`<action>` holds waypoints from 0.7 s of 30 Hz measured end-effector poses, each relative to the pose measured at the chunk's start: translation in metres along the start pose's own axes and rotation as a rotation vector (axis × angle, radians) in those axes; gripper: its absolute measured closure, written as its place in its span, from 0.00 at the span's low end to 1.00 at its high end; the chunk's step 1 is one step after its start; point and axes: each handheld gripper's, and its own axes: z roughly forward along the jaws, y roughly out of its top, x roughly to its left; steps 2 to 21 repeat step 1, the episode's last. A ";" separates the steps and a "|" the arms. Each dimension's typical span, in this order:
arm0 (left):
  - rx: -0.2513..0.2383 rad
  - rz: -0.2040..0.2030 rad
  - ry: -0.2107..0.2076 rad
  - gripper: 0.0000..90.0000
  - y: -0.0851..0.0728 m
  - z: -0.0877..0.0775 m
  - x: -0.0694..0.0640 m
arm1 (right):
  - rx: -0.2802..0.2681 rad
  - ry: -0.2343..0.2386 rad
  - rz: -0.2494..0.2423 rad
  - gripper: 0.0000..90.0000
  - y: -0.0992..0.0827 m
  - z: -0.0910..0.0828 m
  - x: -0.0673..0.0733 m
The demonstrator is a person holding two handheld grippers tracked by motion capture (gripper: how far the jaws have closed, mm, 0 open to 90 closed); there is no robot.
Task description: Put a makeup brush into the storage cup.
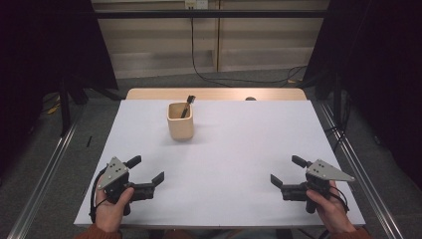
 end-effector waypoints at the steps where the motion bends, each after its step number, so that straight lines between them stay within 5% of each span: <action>1: -0.001 0.001 0.002 0.03 0.000 0.000 0.000 | -0.001 -0.001 0.002 0.00 0.000 0.000 0.000; 21: -0.001 0.001 0.002 0.03 0.000 0.000 0.000 | -0.001 -0.001 0.002 0.00 0.000 0.000 0.000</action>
